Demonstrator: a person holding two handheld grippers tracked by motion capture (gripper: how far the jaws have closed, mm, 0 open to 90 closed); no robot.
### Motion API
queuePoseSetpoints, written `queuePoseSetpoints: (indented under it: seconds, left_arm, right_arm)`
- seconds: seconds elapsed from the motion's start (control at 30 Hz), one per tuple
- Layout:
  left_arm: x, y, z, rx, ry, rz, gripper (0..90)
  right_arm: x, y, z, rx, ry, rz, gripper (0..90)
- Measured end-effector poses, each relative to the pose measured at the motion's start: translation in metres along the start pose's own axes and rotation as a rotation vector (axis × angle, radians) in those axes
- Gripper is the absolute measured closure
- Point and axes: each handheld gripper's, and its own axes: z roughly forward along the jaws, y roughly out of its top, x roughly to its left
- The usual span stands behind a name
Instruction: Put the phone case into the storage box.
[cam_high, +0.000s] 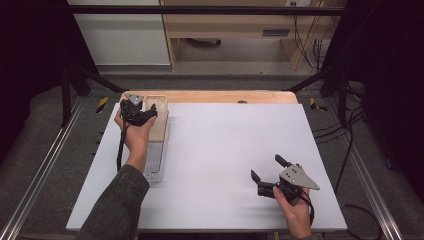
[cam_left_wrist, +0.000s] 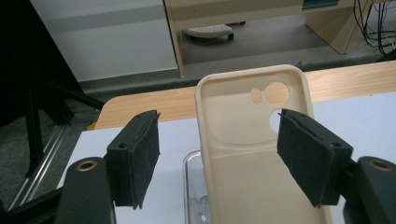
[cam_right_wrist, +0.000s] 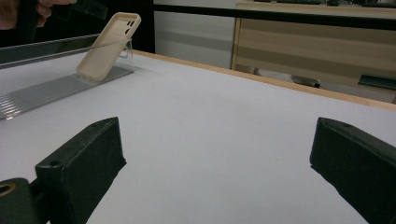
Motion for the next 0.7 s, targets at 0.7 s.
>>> queuePoseSetpoints:
  seconds: [0.7]
  left_arm:
    - [-0.003,0.002,-0.013,-0.045,-0.057,0.077,8.5]
  right_arm:
    - [0.003,0.000,0.001,0.006,0.003,-0.016,2.7]
